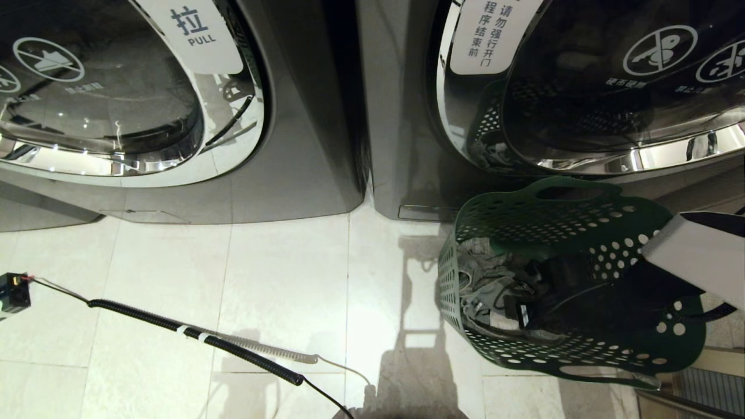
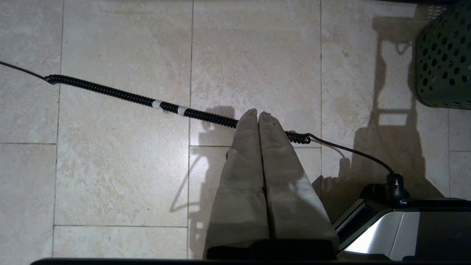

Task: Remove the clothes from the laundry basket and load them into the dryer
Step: Take the clothes out of the basket

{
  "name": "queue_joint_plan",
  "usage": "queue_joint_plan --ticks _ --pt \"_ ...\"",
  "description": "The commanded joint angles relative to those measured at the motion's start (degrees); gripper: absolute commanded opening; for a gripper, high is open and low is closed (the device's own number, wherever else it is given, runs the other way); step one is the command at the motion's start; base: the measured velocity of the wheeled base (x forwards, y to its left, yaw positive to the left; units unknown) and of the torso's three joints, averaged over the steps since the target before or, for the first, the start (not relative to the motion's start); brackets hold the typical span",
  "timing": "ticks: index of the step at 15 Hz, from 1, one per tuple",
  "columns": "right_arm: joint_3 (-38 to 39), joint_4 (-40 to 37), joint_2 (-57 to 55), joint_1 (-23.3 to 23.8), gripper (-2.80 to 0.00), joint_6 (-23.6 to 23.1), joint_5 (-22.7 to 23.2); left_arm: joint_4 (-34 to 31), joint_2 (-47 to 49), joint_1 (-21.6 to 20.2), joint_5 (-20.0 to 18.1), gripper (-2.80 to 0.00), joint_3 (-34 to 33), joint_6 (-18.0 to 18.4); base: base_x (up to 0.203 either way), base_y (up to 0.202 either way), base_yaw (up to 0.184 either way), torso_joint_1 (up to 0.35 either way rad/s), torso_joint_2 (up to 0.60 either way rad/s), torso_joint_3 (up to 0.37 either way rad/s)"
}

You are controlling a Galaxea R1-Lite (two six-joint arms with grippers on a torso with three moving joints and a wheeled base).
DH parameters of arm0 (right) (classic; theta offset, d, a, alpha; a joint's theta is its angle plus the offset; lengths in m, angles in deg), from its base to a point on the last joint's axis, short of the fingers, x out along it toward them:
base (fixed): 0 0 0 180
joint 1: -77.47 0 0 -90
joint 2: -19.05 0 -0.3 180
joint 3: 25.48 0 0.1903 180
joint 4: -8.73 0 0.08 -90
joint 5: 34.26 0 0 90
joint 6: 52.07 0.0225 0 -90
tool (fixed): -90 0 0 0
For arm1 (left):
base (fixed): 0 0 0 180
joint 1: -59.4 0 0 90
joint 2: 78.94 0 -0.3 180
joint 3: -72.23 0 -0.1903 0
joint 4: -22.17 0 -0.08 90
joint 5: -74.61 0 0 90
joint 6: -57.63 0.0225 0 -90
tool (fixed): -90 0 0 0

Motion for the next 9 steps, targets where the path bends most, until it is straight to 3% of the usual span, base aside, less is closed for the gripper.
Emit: queue_joint_plan --ticks 1,5,9 --pt "0.35 -3.22 5.47 0.04 -2.8 0.61 0.12 -0.01 -0.04 0.0 0.01 -2.8 -0.02 -0.01 0.0 0.0 0.0 0.0 0.0 0.0" --pt "0.85 -11.69 17.71 -0.01 -2.8 7.14 0.3 -0.01 -0.04 0.0 0.01 -2.8 0.06 -0.01 0.0 0.0 0.0 0.0 0.0 0.0" --pt "5.69 -14.68 32.37 -0.05 -2.8 12.21 -0.07 -0.01 -0.04 0.0 0.01 -2.8 -0.02 -0.01 0.0 0.0 0.0 0.0 0.0 0.0"
